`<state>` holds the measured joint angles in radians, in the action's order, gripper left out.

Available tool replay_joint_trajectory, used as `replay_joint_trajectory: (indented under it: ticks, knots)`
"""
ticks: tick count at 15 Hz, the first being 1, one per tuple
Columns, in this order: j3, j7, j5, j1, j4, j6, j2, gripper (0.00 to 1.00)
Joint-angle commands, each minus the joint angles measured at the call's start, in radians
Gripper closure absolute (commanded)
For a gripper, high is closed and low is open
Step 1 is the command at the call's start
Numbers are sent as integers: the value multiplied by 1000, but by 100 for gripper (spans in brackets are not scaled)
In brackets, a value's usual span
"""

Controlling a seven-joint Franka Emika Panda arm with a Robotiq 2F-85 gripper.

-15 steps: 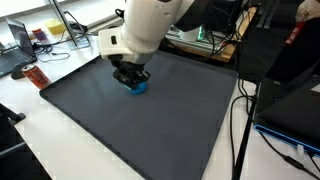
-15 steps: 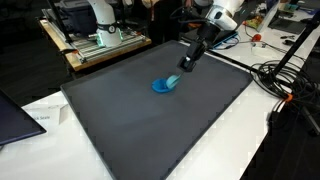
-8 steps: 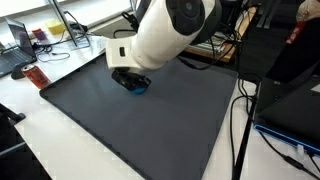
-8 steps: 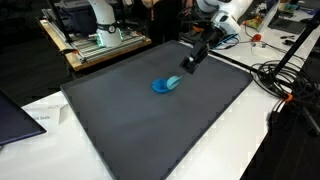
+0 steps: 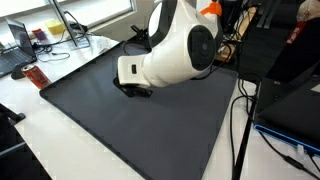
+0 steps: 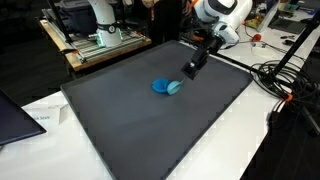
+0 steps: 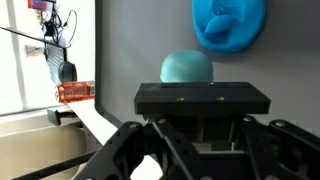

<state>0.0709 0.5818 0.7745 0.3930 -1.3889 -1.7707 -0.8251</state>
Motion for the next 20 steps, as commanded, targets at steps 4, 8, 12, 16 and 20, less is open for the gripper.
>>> replay_joint_trajectory:
  ticks: [4, 8, 12, 16, 20]
  knots:
    - [12, 125, 105, 50, 30, 68, -51, 77]
    - [1, 179, 142, 56, 26, 93, -69, 77]
    - [-4, 269, 212, 63, 0, 72, -77, 77]
    - [-25, 329, 228, 55, -39, 75, -64, 77]
    - [-36, 366, 230, 54, -74, 72, -50, 77]
